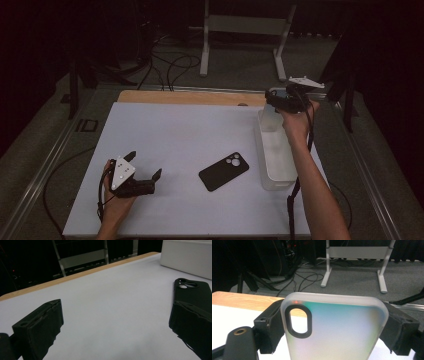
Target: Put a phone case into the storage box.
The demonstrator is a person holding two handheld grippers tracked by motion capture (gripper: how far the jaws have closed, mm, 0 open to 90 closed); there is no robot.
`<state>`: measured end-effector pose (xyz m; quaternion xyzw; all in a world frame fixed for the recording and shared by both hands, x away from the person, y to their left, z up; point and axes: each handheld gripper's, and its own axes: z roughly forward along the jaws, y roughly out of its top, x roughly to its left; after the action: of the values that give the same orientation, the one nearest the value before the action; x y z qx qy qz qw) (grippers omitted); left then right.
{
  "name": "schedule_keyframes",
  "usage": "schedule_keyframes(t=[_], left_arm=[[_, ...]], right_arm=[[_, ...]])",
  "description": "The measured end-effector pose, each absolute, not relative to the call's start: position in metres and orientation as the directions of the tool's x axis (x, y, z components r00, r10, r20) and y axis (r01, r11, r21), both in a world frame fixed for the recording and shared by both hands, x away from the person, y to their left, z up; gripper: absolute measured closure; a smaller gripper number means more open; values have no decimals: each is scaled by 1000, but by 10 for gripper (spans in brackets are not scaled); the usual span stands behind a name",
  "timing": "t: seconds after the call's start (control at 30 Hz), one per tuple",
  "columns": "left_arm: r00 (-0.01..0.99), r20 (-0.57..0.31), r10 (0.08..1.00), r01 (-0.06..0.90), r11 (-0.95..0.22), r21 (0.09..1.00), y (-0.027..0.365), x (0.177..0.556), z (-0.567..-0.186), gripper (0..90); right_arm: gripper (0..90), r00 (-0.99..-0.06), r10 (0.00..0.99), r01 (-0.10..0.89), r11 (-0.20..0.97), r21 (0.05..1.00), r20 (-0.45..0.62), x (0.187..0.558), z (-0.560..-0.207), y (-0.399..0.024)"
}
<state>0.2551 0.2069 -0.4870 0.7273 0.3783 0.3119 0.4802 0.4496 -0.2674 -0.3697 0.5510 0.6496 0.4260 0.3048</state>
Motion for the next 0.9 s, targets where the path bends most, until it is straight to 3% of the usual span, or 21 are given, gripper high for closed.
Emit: schedule_keyframes(t=[0.9], left_arm=[[516,96,851,248,-256,934,207,255,-487,1]], right_arm=[[166,-166,983,516,21,856,76,457,-404,-271]])
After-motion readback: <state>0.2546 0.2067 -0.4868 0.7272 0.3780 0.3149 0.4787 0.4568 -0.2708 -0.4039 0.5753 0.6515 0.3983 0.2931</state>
